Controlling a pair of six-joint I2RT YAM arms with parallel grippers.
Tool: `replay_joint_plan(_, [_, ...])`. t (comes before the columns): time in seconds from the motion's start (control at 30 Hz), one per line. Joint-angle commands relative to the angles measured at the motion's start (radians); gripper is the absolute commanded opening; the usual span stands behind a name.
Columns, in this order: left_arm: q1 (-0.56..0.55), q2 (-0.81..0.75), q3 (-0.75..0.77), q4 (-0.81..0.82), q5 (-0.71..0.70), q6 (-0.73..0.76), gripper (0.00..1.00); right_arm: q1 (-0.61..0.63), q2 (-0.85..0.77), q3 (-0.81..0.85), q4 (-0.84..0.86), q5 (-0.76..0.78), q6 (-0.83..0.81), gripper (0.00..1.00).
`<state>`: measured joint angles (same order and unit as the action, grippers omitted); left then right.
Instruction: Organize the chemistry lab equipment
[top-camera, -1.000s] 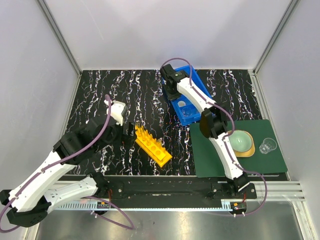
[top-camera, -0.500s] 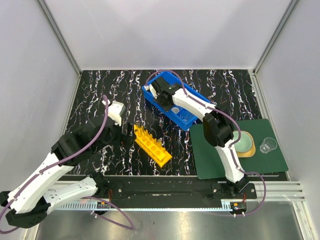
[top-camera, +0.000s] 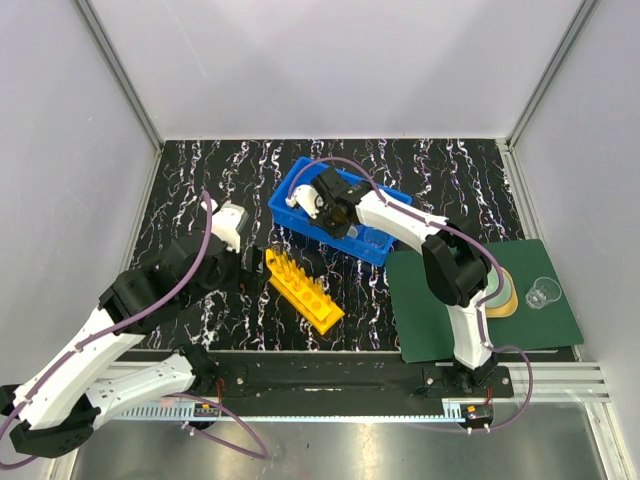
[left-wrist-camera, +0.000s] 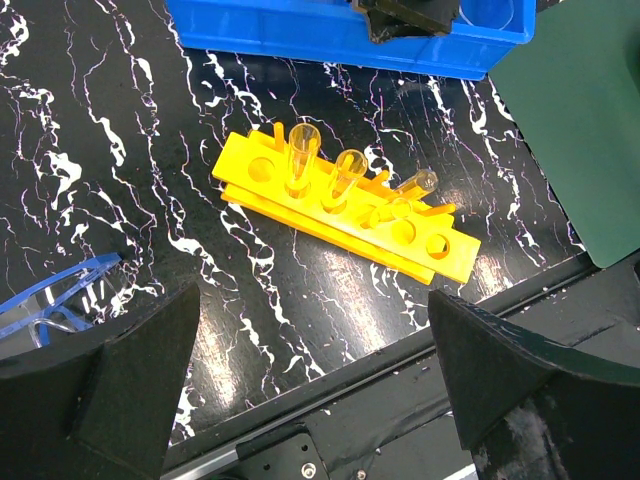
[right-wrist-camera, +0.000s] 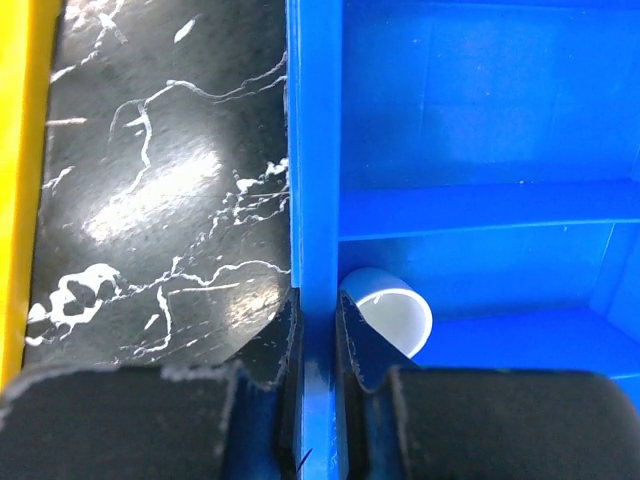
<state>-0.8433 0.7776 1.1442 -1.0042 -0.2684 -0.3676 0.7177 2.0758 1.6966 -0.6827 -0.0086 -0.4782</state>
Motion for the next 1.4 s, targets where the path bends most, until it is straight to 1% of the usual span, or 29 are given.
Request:
replay_joint_plan(0.0, [0.006, -0.012, 0.022, 0.015, 0.000, -0.008, 0.99, 0.014, -0.080, -0.034, 0.026, -0.090, -0.137, 0.00])
replay_joint_plan(0.23, [0.006, -0.015, 0.025, 0.007, -0.009, -0.005, 0.99, 0.035, -0.042, 0.066, -0.034, -0.128, -0.223, 0.00])
replay_joint_plan(0.43, [0.004, -0.020, 0.029, 0.001, -0.020, -0.001, 0.99, 0.066, 0.021, 0.170, -0.086, -0.113, -0.260, 0.00])
replay_joint_plan(0.7, [0.006, -0.021, 0.031, -0.008, -0.029, 0.007, 0.99, 0.092, 0.115, 0.294, -0.138, -0.102, -0.267, 0.00])
replay_joint_plan(1.0, [0.006, -0.028, 0.023, -0.014, -0.032, 0.007, 0.99, 0.094, 0.171, 0.340, -0.173, -0.074, -0.243, 0.00])
replay_joint_plan(1.03, [0.006, -0.028, 0.023, -0.014, -0.034, 0.007, 0.99, 0.094, 0.175, 0.342, -0.173, -0.059, -0.237, 0.02])
replay_joint_plan(1.07, [0.004, -0.024, 0.023, -0.014, -0.034, 0.007, 0.99, 0.094, 0.173, 0.345, -0.181, -0.056, -0.238, 0.06])
replay_joint_plan(1.1, [0.004, -0.023, 0.023, -0.013, -0.032, 0.007, 0.99, 0.094, 0.173, 0.342, -0.181, -0.053, -0.237, 0.11])
replay_joint_plan(1.13, [0.006, -0.021, 0.023, -0.011, -0.032, 0.007, 0.99, 0.094, 0.171, 0.339, -0.181, -0.051, -0.237, 0.19])
replay_joint_plan(1.23, [0.006, -0.020, 0.023, -0.010, -0.032, 0.007, 0.99, 0.094, 0.159, 0.327, -0.181, -0.056, -0.234, 0.32])
replay_joint_plan(1.33, [0.004, -0.018, 0.026, -0.010, -0.032, 0.007, 0.99, 0.094, 0.147, 0.324, -0.181, -0.062, -0.231, 0.36])
replay_joint_plan(1.37, [0.004, -0.015, 0.026, -0.010, -0.032, 0.007, 0.99, 0.094, 0.139, 0.325, -0.181, -0.063, -0.229, 0.39])
